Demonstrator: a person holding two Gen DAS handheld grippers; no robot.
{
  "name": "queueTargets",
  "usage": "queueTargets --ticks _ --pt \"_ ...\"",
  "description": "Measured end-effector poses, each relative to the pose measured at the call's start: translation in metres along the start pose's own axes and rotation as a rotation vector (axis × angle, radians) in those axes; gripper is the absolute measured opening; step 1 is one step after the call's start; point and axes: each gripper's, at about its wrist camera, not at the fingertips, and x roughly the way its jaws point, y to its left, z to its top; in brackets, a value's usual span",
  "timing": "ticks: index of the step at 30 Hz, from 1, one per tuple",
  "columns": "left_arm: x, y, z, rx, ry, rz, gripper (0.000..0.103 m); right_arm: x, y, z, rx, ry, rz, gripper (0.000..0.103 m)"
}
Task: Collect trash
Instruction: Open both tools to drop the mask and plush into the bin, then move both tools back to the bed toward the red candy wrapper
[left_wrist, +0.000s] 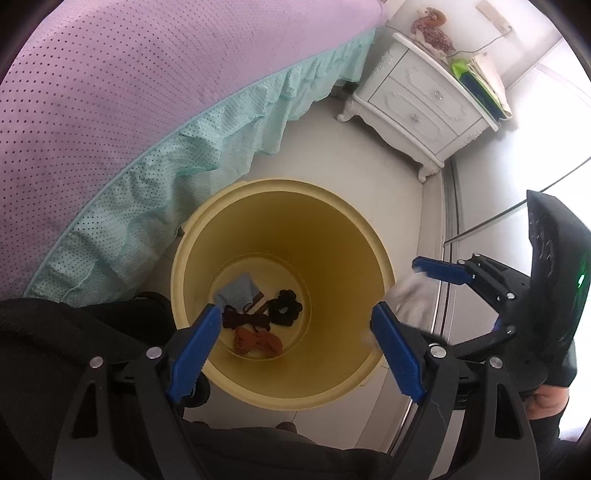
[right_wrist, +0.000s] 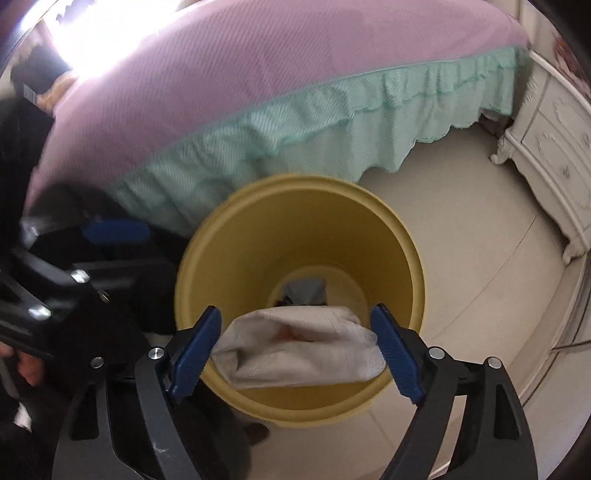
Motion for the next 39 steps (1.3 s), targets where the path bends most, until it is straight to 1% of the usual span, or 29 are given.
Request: queueTargets --ticks 1,2,8,11,14,17,19,21,23,24,26,27,28,30,32,34,36,39 --pt "0.0 0.0 0.0 0.002 0.0 0.0 0.083 0.002 0.001 0.0 -0.009 0.004 -0.004 0.086" --pt "0.0 0.0 0.0 0.003 0.001 0.0 0.084 0.003 0.002 0.0 -0.017 0.001 -0.01 0.087" --pt "0.001 -0.001 0.0 0.009 0.007 0.001 0.084 0.0 0.003 0.0 -0.027 -0.004 0.012 0.087" --pt "0.0 -0.001 0.0 0.009 0.002 -0.002 0.084 -0.002 0.003 0.001 -0.025 -0.006 0.003 0.087" --pt "-0.004 -0.001 0.0 0.007 -0.011 -0.007 0.084 -0.01 0.0 0.003 -0.003 -0.033 0.012 0.087" --pt "-0.018 -0.001 0.001 0.004 -0.05 -0.011 0.084 -0.021 0.004 0.008 -0.008 -0.072 0.018 0.087" --pt "-0.036 -0.001 0.002 0.004 -0.097 -0.002 0.084 -0.031 0.012 0.015 -0.033 -0.109 0.023 0.087" --pt "-0.059 0.001 0.002 0.005 -0.161 0.025 0.084 -0.041 0.023 0.024 -0.062 -0.156 0.041 0.087" --pt "-0.089 0.006 -0.001 -0.01 -0.247 0.051 0.084 -0.053 0.038 0.035 -0.095 -0.223 0.07 0.087" --pt "-0.105 0.009 -0.002 -0.019 -0.289 0.067 0.085 -0.057 0.046 0.04 -0.109 -0.253 0.088 0.087" --pt "-0.14 0.017 -0.01 -0.048 -0.394 0.122 0.091 -0.068 0.066 0.053 -0.15 -0.331 0.13 0.087" --pt "-0.16 0.024 -0.016 -0.074 -0.454 0.166 0.093 -0.072 0.076 0.058 -0.171 -0.364 0.148 0.087" --pt "-0.176 0.031 -0.021 -0.098 -0.5 0.199 0.097 -0.076 0.086 0.065 -0.195 -0.395 0.165 0.087" --pt "-0.209 0.046 -0.034 -0.149 -0.59 0.271 0.099 -0.082 0.114 0.079 -0.254 -0.46 0.191 0.091" --pt "-0.233 0.06 -0.046 -0.201 -0.648 0.333 0.099 -0.084 0.141 0.094 -0.312 -0.498 0.206 0.094" --pt "-0.258 0.078 -0.061 -0.269 -0.704 0.405 0.099 -0.086 0.165 0.106 -0.355 -0.529 0.242 0.094" --pt "-0.276 0.095 -0.074 -0.331 -0.735 0.461 0.099 -0.086 0.189 0.118 -0.391 -0.548 0.287 0.094" --pt "-0.299 0.12 -0.089 -0.418 -0.767 0.546 0.099 -0.083 0.223 0.138 -0.423 -0.577 0.309 0.094"
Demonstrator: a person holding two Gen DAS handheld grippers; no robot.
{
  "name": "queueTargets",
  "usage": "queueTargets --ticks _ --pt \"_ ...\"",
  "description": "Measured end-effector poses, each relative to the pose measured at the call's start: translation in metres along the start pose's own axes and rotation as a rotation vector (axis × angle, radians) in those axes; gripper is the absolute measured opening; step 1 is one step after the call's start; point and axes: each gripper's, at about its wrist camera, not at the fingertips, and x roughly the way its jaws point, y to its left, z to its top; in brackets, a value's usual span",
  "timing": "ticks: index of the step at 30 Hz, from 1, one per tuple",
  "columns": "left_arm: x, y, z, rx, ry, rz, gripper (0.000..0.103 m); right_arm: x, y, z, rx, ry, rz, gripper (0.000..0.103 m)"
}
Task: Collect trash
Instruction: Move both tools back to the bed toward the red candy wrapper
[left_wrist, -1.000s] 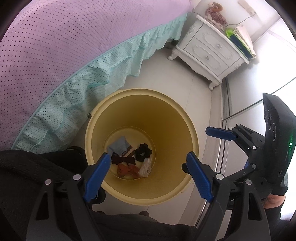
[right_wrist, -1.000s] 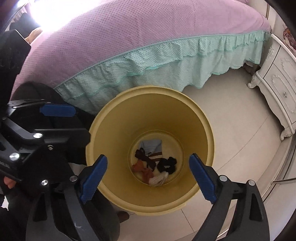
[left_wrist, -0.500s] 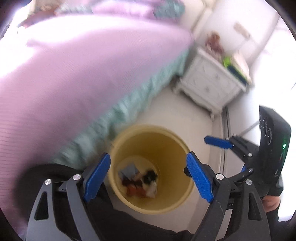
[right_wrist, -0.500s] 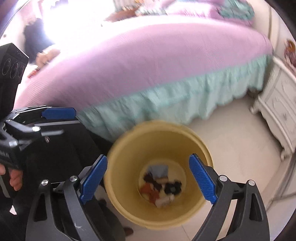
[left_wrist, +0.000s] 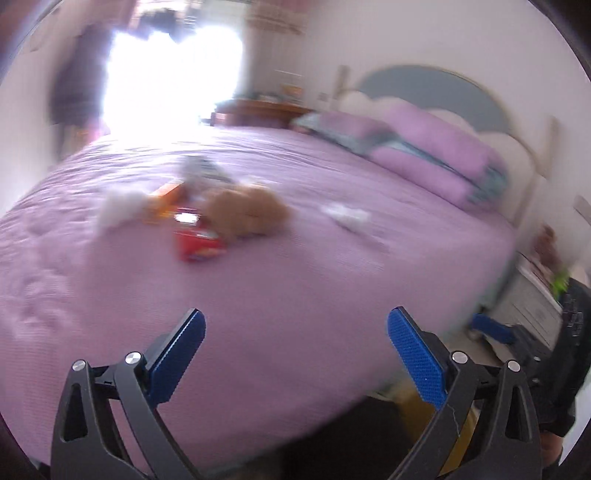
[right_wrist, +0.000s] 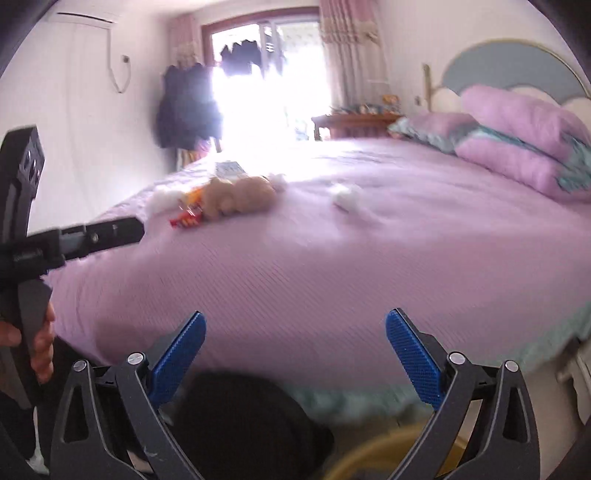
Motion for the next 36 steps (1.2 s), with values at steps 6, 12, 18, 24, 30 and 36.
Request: queueTargets --ticks 6,12,18,24,30,36 --pt "0.013 0.055 0.018 -0.077 -0.018 0.121 0.099 0.034 0.021 0.031 0.01 -0.023 0.063 0.094" --pt "0.064 0.073 0.034 -0.12 0.026 0.155 0.099 0.056 0.043 0.045 -0.025 -0.03 0.094 0.095" --pt "0.105 0.087 0.051 -0.145 0.044 0.208 0.099 0.077 0.041 0.06 -0.012 -0.015 0.118 0.095" --pt "0.14 0.112 0.067 -0.249 0.099 0.205 0.099 0.093 0.034 0.068 0.033 -0.004 0.155 0.095" --pt "0.162 0.128 0.074 -0.319 0.14 0.183 0.1 0.107 0.032 0.071 0.058 0.018 0.184 0.095" --pt "0.161 0.134 0.067 -0.344 0.143 0.152 0.096 0.105 0.031 0.072 0.071 0.018 0.193 0.095"
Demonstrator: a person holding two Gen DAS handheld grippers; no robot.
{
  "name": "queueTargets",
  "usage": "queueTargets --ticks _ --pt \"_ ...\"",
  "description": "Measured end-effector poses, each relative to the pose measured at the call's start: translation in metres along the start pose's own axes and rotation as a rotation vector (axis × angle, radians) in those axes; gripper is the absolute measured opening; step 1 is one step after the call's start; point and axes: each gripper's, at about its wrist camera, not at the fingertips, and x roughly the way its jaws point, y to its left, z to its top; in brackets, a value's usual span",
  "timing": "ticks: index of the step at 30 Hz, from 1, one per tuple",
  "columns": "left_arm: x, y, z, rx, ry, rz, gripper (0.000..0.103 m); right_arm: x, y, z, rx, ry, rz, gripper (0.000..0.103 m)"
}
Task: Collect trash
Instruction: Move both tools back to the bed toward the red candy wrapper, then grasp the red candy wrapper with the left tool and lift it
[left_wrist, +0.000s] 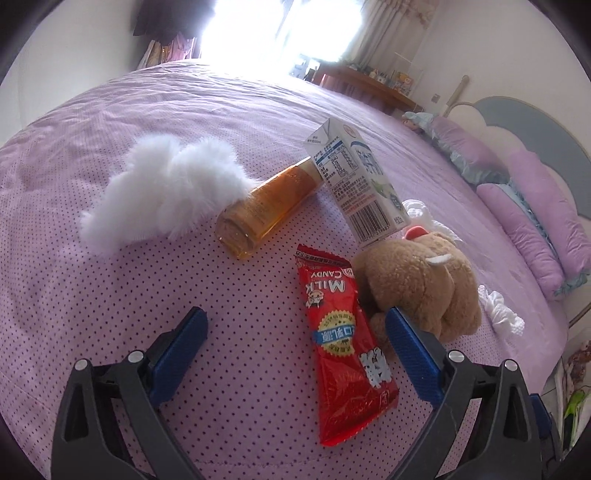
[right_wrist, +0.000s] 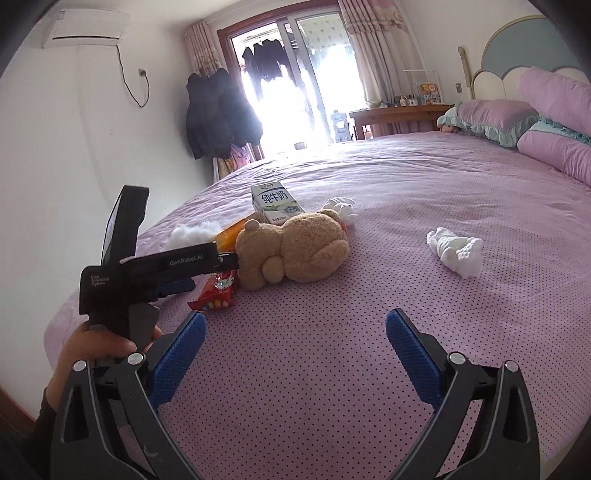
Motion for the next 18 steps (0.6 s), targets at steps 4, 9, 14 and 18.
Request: queueTargets --ticks 4,9,14,18 --pt "-0.001 -0.002 -0.004 0.014 -0.015 0.021 0.091 -0.001 -0.001 0.0 0.012 0.004 0.001 0.095" --pt "0.01 -0.015 -0.001 0.077 0.001 0.098 0.087 -0.002 0.001 0.001 0.015 0.016 0.002 0.094" --pt "0.012 -0.015 0.004 0.087 -0.002 0.137 0.054 0.002 0.006 0.002 0.002 0.032 0.004 0.094" --pt "0.005 -0.01 0.003 0.096 -0.015 0.109 0.032 0.007 0.012 0.003 -0.004 0.038 0.011 0.094"
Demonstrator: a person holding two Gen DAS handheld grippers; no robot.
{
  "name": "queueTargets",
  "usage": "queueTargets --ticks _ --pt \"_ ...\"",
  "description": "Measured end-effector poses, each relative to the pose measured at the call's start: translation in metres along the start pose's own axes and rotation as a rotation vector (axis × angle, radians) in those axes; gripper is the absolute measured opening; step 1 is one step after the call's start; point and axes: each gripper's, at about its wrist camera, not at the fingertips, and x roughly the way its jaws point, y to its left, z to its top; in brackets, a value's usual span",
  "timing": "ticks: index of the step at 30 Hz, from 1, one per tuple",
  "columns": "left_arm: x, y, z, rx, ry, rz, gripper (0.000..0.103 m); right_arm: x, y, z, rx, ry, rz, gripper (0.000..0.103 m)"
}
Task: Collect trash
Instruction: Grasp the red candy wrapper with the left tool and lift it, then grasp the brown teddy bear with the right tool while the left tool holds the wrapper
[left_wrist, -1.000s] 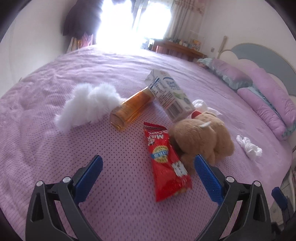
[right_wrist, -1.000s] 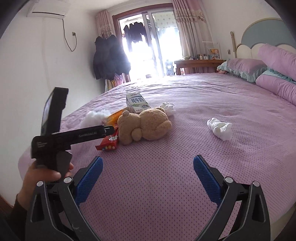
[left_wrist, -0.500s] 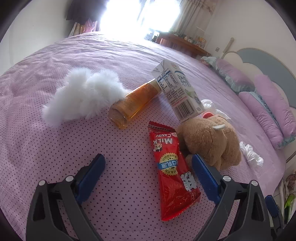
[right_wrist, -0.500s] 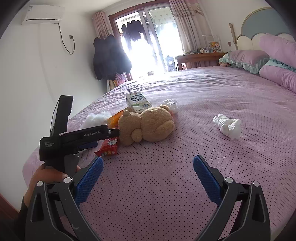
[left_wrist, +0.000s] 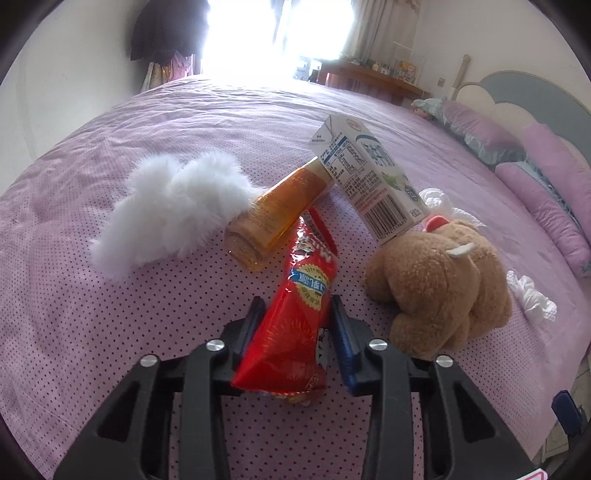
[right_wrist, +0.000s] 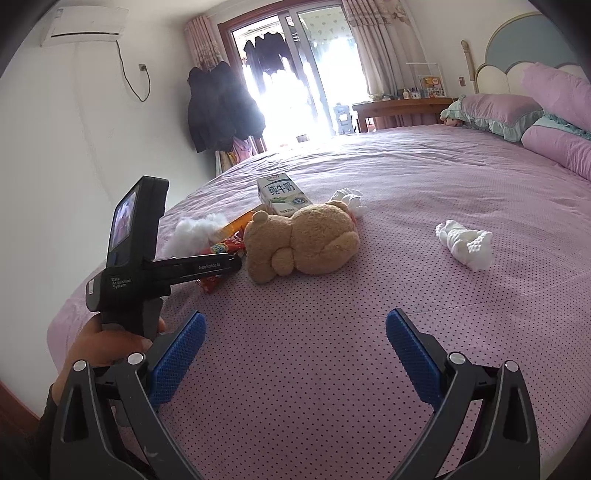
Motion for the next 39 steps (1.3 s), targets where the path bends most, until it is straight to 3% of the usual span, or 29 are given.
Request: queueTargets --ticks 1,12,18,25,32,39 --pt "-0.002 0.001 0.0 0.005 -0.002 -0.009 0.028 0.001 0.002 0.001 0.0 -0.003 0.001 0.094" --pt "-0.026 0.006 -0.004 0.066 -0.049 -0.109 0.027 0.025 0.021 0.014 0.005 0.01 -0.023 0.094" --pt "-0.036 0.02 -0.001 0.11 -0.051 -0.175 0.027 0.046 0.035 0.022 0.025 0.029 0.006 0.094" --pt "-0.049 0.051 0.003 0.141 -0.058 -0.17 0.028 0.079 0.046 0.035 0.06 0.055 0.012 0.095" --pt "-0.051 0.074 0.007 0.147 -0.058 -0.166 0.028 0.121 0.047 0.051 0.194 0.092 -0.106 0.095" --pt "-0.044 0.072 0.008 0.164 -0.047 -0.198 0.028 0.129 0.048 0.07 0.358 0.08 -0.213 0.096"
